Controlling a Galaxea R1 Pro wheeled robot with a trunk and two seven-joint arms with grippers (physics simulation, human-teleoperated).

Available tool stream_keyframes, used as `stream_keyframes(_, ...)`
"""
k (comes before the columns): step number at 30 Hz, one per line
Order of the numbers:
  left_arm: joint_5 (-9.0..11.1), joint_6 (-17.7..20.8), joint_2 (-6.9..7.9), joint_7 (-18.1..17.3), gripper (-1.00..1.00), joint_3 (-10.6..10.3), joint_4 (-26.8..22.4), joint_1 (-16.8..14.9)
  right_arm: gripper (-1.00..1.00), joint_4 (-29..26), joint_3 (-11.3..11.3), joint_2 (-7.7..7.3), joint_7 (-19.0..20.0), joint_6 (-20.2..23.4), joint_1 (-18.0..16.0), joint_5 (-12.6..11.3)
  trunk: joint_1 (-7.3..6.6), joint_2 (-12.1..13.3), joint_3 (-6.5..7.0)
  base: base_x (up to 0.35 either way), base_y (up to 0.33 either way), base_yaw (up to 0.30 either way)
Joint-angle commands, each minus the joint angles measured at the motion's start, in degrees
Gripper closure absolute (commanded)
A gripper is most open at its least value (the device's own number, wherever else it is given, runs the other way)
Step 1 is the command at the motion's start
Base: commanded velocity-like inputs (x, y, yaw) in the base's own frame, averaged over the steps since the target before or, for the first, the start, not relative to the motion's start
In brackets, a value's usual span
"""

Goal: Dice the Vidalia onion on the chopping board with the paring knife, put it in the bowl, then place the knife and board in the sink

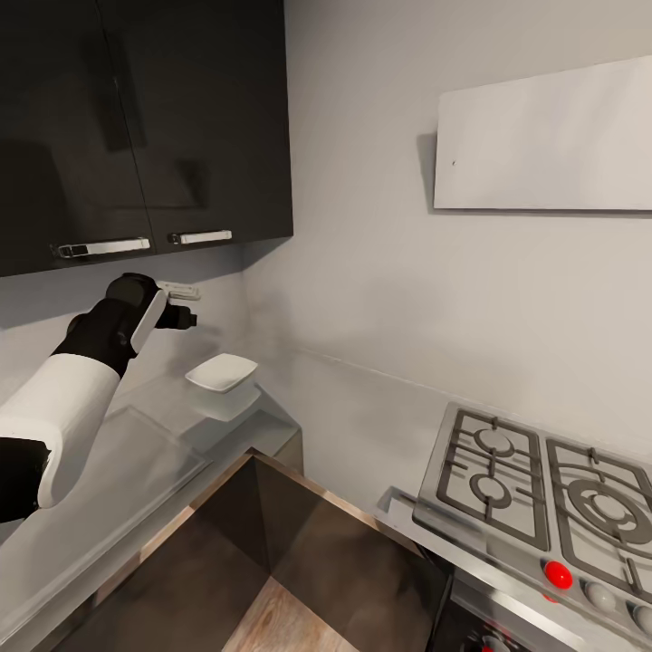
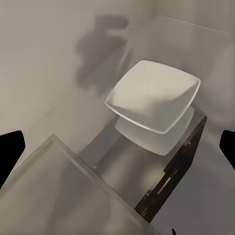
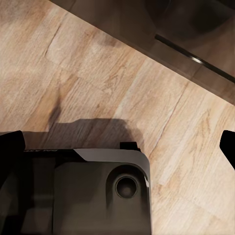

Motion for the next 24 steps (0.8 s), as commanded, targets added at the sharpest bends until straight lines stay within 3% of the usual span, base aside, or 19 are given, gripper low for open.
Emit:
stream_keyframes(1,0.6,0.2,0.09,0.5,-1.00,-0.3,-0.1,0.0,-1.00,0.1,0.5,0.02,-0.1,-0.2,0.0,-0.6,0.03,-0.1,-0.07,0.000,0.000,0.000)
stream_keyframes(13,0.5,0.4,0.85,0.5,-1.00,-0.2,-0.7,0.0,-1.00,0.1,0.5,0.19,0.0,-0.2,0.0,-0.6,0.03,-0.1,-0.07,0.001,0.000,0.000)
stream_keyframes(24,0.5,0.5,1.37,0.5,-1.00,-0.2,-1.1,0.0,-1.00,0.1,0.5,0.22,-0.2,0.6,0.0,-0.6,0.03,-0.1,-0.07,0.222,0.148,0.000)
